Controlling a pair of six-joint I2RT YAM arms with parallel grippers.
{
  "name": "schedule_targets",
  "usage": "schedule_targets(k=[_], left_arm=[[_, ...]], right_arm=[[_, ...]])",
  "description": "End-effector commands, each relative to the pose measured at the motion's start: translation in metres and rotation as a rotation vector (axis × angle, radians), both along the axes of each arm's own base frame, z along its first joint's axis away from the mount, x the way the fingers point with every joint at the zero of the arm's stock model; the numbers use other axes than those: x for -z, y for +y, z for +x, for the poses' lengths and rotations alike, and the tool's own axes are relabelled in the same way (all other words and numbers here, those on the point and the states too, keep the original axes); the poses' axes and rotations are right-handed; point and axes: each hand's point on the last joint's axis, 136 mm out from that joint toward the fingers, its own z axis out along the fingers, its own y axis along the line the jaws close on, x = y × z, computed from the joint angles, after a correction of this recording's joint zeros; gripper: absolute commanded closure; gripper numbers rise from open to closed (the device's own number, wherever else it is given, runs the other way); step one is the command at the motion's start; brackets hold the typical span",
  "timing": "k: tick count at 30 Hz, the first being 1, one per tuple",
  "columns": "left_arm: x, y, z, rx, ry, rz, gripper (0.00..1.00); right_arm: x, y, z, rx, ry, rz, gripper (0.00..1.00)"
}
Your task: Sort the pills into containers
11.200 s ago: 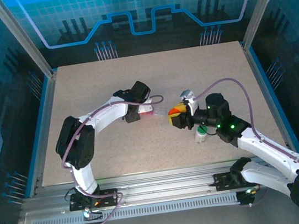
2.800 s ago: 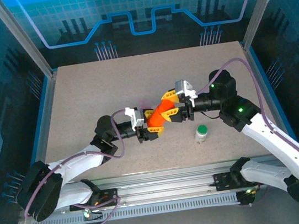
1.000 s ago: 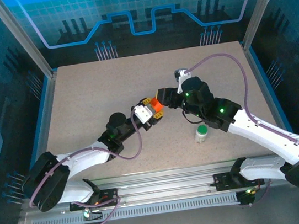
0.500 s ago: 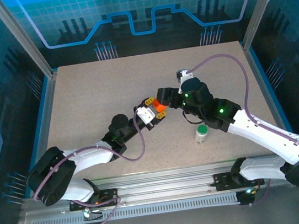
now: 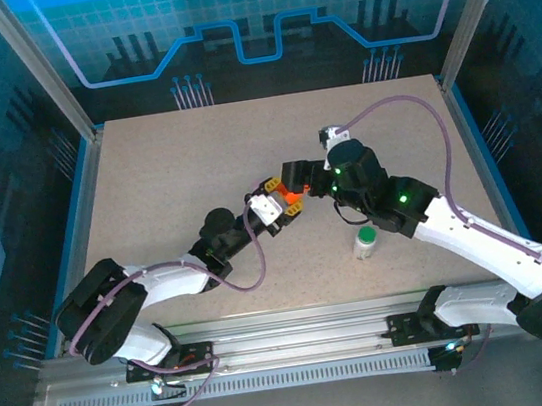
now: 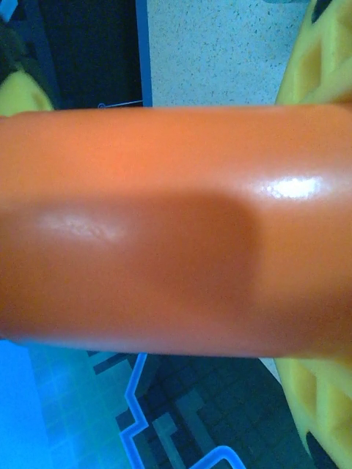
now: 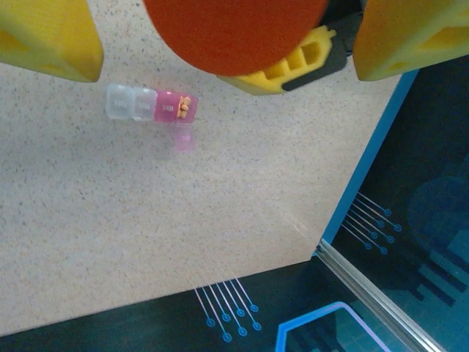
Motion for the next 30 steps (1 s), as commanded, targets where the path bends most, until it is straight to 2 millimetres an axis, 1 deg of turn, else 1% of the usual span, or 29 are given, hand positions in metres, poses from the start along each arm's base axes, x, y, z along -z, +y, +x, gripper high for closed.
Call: schedule_targets(k=[1,4,7,10,12,13,15,18,20,22,26,30], left_arm=[[-0.001,-0.003,-0.005,0.026,-0.010,-0.025,1.00],[0.002,-0.004,-0.004,0.030,-0.002,-0.026,1.00],[0.002,-0.004,-0.004,0.030,0.007,-0.039,1.00],[-0.004,-0.004,-0.009,0.078,0.036,-0.085,1.00],[-0.012,-0.002,-0.015,0.144,0.069,-0.131,1.00],[-0.016,0.000,-0.020,0.194,0.095,-0.162,1.00],[-0.023,0.004,-0.027,0.285,0.136,-0.220,1.00],[-0.032,0.014,-0.035,0.377,0.147,-0.289,1.00],[-0.032,0.013,-0.039,0.422,0.163,-0.282,1.00],[-0.031,0.011,-0.045,0.464,0.168,-0.269,1.00],[-0.034,0.007,-0.055,0.531,0.168,-0.254,1.00],[-0.036,0.007,-0.058,0.548,0.164,-0.250,1.00]], right_arm=[[-0.019,0.002,0.003,-0.021,-0.049,-0.017,0.08],[-0.025,0.004,0.005,-0.031,-0.060,-0.025,0.05],[-0.032,-0.002,0.008,-0.020,-0.088,-0.051,0.03],[-0.043,-0.015,0.009,-0.023,-0.144,-0.097,0.03],[-0.055,-0.018,0.008,-0.102,-0.218,-0.101,0.06],[-0.063,-0.016,0.004,-0.175,-0.267,-0.077,0.07],[-0.074,-0.016,-0.006,-0.302,-0.390,-0.102,0.12],[-0.080,-0.013,-0.028,-0.482,-0.545,-0.164,0.20],[-0.078,-0.007,-0.046,-0.611,-0.636,-0.202,0.22],[-0.074,-0.002,-0.057,-0.706,-0.684,-0.221,0.25],[-0.065,0.008,-0.070,-0.875,-0.727,-0.218,0.31],[-0.062,0.017,-0.078,-0.992,-0.773,-0.188,0.31]])
